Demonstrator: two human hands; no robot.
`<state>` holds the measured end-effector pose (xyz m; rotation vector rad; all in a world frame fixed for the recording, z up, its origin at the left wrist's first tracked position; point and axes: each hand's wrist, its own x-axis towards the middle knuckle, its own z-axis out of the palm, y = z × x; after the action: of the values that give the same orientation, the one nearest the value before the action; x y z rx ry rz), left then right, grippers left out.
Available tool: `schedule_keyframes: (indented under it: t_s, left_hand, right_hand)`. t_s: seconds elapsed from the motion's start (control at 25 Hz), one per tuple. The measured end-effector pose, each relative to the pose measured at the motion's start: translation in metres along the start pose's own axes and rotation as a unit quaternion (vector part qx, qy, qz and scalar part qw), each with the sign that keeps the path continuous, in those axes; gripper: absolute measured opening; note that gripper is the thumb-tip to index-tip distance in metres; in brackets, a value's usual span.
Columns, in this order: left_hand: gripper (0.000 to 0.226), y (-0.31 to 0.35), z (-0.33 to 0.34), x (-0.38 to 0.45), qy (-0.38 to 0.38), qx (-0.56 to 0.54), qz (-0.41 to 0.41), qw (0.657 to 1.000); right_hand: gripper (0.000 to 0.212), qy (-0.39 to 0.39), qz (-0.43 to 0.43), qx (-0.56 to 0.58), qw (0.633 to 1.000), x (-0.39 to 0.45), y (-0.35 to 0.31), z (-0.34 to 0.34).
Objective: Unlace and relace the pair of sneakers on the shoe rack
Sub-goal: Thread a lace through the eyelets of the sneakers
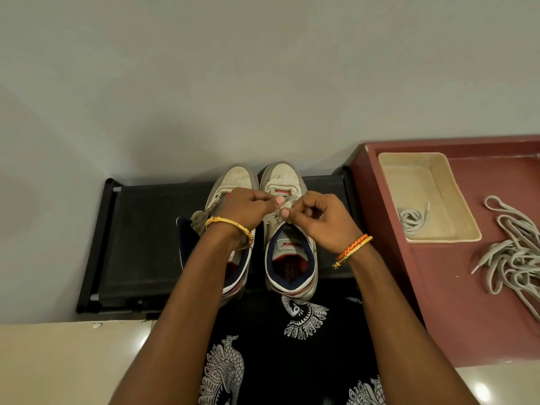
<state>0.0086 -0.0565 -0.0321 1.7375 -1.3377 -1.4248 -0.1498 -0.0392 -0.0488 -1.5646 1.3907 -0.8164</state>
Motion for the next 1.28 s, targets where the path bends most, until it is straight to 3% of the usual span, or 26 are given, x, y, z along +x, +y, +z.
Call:
schedule_keyframes:
  t_s: [0.12, 0.24, 0.36, 0.72, 0.88, 1.08, 1.16, 1.28]
  left_hand:
    - [0.025, -0.006, 0.003, 0.017, 0.052, 0.135, 0.029, 0.989]
    - [0.041, -0.013, 0.006, 0.031, 0.087, 0.266, 0.002, 0.96]
    - [0.03, -0.011, 0.013, 0.033, 0.114, 0.34, -0.027, 0.933]
    - [0.027, -0.005, 0.017, 0.024, 0.136, 0.336, -0.008, 0.932]
    - [0.022, -0.002, 0.019, 0.009, 0.175, 0.254, 0.059, 0.949]
    - [0.022, -0.002, 0.033, -0.032, 0.272, 0.236, 0.194, 0.912]
    - [0.011, -0.007, 0.043, -0.054, 0.262, 0.213, 0.221, 0.915]
    - [0.028, -0.012, 0.057, -0.075, 0.178, 0.225, 0.188, 0.939]
  right_hand:
    - [0.029, -0.035, 0.005, 0.0, 0.999, -0.008, 0.0, -0.006]
    - [0.037, -0.075, 0.015, -0.022, 0.997, -0.023, 0.004, -0.011]
    - [0.033, -0.093, 0.009, -0.049, 0.994, -0.029, 0.003, -0.012]
    - [0.031, -0.098, 0.025, -0.038, 0.994, -0.033, 0.0, -0.007]
    - [0.033, -0.013, 0.061, 0.035, 0.997, -0.034, 0.004, -0.007]
    - [0.023, 0.138, 0.105, 0.075, 0.982, -0.037, -0.004, -0.017]
    - [0.01, 0.251, 0.137, 0.063, 0.956, -0.043, 0.002, -0.039]
    - [0.02, 0.374, 0.217, -0.057, 0.9, -0.057, 0.026, -0.097]
